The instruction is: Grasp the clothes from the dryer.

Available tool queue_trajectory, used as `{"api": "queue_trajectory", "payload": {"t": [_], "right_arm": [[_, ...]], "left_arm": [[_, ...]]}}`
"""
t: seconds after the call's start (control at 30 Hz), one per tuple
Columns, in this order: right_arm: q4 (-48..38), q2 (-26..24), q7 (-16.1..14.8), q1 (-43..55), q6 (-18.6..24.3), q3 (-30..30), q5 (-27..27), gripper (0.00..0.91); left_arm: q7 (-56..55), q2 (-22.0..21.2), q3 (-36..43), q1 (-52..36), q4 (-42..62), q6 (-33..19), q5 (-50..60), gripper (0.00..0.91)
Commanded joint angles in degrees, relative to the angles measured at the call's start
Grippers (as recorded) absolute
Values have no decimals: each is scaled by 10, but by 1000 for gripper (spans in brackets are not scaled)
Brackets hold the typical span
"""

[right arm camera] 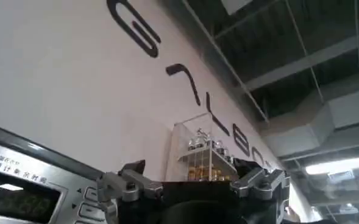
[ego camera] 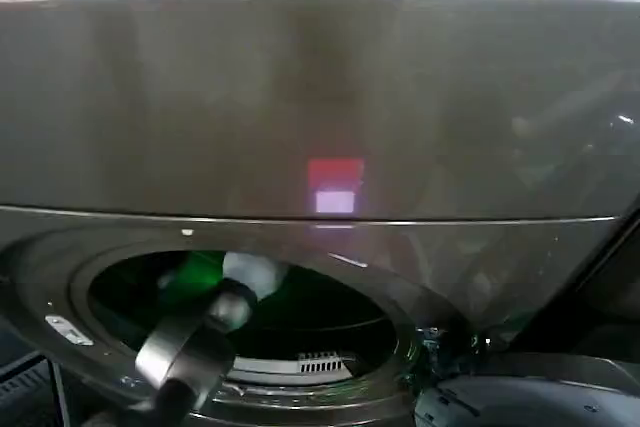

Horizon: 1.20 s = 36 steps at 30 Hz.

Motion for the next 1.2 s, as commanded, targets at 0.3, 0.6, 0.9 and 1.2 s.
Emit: {"api": "queue_trajectory", "payload": {"t": [0.3, 0.6, 0.9, 1.2], "right_arm": [[2, 0, 0, -4, -1, 6, 3, 907], [3, 3, -1, -6, -1, 9, 5, 907], [2, 1, -2, -9, -1, 15, 6, 907], [0, -2, -1, -14, -1, 24, 11, 907]], "left_arm": [[234, 20, 71, -53, 148, -120, 208, 907], [273, 20, 86, -52, 169, -160, 257, 907], [283, 18, 83, -45, 168, -167, 250, 907], [282, 20, 83, -42, 172, -172, 242, 0]]}}
